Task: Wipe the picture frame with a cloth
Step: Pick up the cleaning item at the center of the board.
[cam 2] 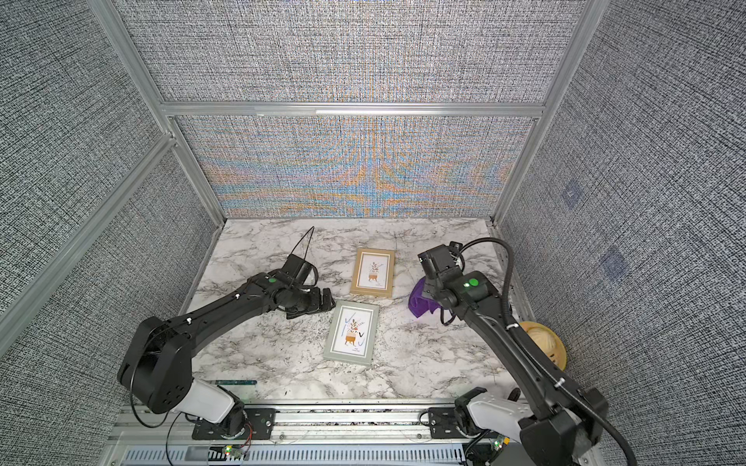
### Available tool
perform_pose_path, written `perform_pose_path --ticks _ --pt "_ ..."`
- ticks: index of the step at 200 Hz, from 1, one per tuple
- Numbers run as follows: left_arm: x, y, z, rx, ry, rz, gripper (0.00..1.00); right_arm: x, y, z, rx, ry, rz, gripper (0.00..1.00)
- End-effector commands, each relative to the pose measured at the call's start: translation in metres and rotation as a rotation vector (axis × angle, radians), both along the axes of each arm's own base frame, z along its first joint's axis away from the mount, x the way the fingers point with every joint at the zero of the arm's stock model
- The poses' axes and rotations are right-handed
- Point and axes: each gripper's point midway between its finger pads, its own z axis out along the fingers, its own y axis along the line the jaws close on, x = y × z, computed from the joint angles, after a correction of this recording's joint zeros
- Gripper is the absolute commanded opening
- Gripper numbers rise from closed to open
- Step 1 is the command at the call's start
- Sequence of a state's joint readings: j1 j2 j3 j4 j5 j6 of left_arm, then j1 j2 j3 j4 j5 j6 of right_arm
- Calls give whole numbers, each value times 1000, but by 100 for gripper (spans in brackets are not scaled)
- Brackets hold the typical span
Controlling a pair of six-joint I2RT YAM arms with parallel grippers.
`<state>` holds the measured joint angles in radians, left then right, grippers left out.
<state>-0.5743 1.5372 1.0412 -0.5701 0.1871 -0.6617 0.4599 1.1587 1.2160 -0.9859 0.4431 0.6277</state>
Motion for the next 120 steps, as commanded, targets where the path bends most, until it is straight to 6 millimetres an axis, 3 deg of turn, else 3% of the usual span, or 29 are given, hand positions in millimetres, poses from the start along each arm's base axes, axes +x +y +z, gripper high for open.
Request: perform_pose_path --ticks 1,32,64,81,95,106,120 --pt "5 -4 2 -6 -15 -23 100 -34 -10 -3 -39 121 38 0" --pt "5 -5 2 -6 -11 -24 100 -49 5 -19 55 200 91 0" --pt "3 -3 1 -3 -6 -19 100 -50 47 -87 185 392 196 0" --pt "2 -2 0 1 -6 -16 100 -40 59 -110 210 412 225 0" --pt "0 0 -1 9 0 -16 100 -30 56 -109 180 381 217 25" --pt "0 1 -1 14 1 -16 100 -24 52 -97 146 348 208 45" --pt "-1 4 -2 23 1 -12 100 -19 44 -79 96 297 194 63"
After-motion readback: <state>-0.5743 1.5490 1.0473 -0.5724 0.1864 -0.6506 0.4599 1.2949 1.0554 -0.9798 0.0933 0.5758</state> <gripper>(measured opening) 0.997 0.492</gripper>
